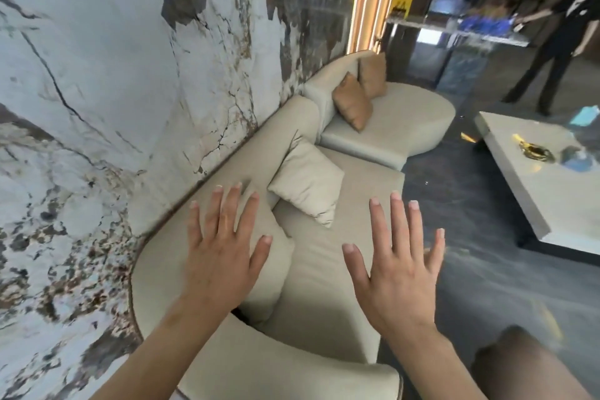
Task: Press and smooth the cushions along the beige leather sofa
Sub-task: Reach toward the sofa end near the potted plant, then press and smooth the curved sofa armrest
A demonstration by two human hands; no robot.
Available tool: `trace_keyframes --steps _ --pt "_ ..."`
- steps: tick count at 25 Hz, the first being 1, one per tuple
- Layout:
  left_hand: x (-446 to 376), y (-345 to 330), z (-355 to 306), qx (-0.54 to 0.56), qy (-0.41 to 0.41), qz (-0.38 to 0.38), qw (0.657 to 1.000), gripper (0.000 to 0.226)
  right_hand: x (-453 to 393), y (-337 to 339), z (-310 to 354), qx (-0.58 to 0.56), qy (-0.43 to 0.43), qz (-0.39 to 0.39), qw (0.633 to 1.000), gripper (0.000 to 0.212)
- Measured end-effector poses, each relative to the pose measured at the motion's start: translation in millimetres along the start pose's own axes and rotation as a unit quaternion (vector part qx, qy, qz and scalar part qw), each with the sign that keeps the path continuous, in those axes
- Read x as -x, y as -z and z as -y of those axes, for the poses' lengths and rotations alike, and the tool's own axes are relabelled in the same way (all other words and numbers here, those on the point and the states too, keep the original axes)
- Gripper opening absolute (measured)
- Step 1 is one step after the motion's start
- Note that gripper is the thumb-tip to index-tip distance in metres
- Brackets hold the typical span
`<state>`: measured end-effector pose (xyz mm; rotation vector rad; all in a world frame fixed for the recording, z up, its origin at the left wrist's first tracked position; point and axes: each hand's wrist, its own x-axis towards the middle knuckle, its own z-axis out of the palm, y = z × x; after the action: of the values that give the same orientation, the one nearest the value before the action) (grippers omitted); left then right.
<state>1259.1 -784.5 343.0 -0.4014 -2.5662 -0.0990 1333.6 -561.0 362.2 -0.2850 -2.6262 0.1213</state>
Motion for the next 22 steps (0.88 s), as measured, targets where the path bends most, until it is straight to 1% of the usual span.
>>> trace_keyframes --steps 4,8,11,15,18,22 --pt "30.4 15.0 -19.9 0.013 -0.032 0.022 0.999 0.062 38.9 13.4 -18.1 -0.003 -0.036 -0.003 0.999 0.070" --pt "60.5 28.1 -5.6 0.005 -0.060 0.045 0.997 0.063 75.9 23.4 -3.9 -0.005 -0.061 0.008 0.998 0.070" --pt "67.2 37.2 17.3 0.003 -0.072 0.053 0.996 0.062 89.8 31.1 20.4 0.007 -0.075 0.000 0.997 0.070" --pt "81.3 34.1 54.8 0.032 -0.103 0.068 0.992 0.063 108.5 30.7 63.5 0.027 -0.098 -0.007 0.995 0.069" --pt "97.6 16.1 97.8 0.059 -0.134 0.113 0.983 0.065 127.0 16.0 110.9 0.051 -0.121 0.002 0.991 0.069" --pt "127.4 -13.9 136.4 0.098 -0.142 0.177 0.969 0.070 155.2 -10.6 151.2 0.056 -0.150 0.023 0.987 0.068"
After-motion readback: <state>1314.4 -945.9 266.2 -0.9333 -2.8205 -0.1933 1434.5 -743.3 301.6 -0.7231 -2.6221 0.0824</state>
